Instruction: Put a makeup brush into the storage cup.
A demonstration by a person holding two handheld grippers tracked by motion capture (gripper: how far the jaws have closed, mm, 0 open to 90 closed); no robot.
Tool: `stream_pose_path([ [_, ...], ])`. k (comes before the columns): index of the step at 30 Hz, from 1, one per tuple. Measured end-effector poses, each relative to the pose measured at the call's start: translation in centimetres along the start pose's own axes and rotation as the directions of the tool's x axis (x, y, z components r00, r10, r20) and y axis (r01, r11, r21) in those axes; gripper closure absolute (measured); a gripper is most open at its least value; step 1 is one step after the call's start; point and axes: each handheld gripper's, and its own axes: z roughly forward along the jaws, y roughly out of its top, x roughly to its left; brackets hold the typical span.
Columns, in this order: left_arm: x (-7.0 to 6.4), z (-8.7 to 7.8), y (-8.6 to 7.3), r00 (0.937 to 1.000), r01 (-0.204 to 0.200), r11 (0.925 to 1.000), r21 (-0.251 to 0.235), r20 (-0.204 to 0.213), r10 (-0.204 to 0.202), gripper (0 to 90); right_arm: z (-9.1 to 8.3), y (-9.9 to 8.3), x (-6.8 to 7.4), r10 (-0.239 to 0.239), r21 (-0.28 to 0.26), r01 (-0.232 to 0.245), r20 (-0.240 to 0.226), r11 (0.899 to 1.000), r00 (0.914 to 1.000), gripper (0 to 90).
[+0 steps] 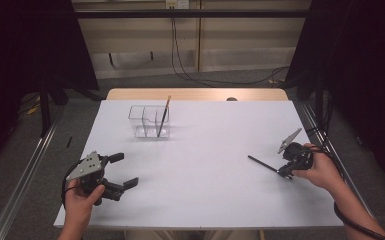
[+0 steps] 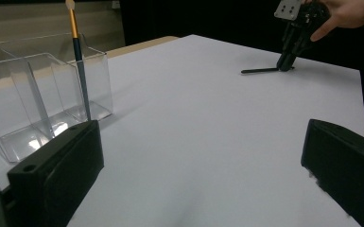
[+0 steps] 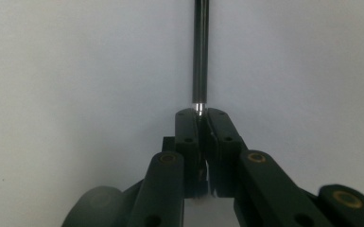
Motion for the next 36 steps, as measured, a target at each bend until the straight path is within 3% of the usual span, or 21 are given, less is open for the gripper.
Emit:
stream_pose_path([
  [21, -0.2, 0.1, 0.1, 1.0, -0.004, 1.0, 0.005, 0.003, 0.004, 0.0, -1.4, 1.0, 1.8, -0.047, -0.04, 0.047, -0.024, 0.998, 0.9986, 84.0],
  [36, -0.3, 0.3, 0.1, 0.9999, 0.007, 0.9999, 0.008, 0.012, -0.007, 0.0, -1.8, 2.2, 3.1, -0.112, -0.065, 0.109, -0.045, 0.992, 0.9927, 83.9],
])
